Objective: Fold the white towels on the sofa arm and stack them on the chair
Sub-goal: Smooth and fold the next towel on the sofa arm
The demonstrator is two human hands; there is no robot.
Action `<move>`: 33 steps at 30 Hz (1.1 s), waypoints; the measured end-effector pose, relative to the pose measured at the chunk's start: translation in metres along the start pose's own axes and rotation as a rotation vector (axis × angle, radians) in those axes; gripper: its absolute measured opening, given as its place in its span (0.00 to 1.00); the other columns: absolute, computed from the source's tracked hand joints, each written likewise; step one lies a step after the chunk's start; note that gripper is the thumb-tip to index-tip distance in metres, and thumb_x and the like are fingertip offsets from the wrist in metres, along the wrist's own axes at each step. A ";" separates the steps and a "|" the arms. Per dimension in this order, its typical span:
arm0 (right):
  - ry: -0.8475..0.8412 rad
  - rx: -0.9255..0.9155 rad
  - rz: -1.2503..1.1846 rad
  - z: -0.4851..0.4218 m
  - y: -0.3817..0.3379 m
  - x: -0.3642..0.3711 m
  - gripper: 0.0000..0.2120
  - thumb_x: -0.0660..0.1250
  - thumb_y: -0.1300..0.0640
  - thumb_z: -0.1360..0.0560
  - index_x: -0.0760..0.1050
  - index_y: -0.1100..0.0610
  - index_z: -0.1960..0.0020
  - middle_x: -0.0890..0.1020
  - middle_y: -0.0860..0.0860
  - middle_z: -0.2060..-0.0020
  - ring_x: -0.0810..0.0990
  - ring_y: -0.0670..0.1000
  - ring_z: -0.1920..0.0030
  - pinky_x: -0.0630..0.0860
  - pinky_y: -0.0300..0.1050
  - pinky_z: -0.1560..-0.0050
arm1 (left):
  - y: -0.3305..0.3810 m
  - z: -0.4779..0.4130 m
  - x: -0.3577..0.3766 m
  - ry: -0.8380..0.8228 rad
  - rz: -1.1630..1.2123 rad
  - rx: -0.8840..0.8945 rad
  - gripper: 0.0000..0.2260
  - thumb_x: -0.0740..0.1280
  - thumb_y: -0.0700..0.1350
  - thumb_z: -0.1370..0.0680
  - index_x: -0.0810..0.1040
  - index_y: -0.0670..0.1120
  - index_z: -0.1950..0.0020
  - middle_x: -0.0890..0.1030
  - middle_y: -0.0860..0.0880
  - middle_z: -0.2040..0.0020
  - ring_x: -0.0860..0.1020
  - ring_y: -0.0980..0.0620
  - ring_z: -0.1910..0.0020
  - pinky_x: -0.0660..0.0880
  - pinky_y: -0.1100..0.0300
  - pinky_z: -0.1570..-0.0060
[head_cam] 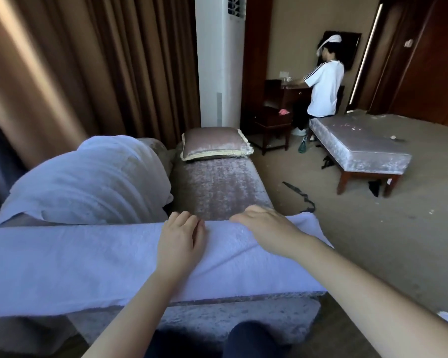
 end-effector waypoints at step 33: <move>0.285 0.646 -0.110 0.148 0.140 -0.017 0.13 0.55 0.57 0.18 0.74 0.52 0.37 0.78 0.48 0.41 0.77 0.53 0.46 0.74 0.50 0.51 | 0.131 0.067 0.077 -0.422 -0.369 0.687 0.15 0.75 0.42 0.41 0.78 0.47 0.58 0.73 0.50 0.64 0.70 0.49 0.66 0.64 0.57 0.67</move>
Point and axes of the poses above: each hand's wrist, its own z-axis away from the middle knuckle, its own x-axis out of the palm, y = z × x, the point moved 9 cm from there along -z, towards the middle knuckle
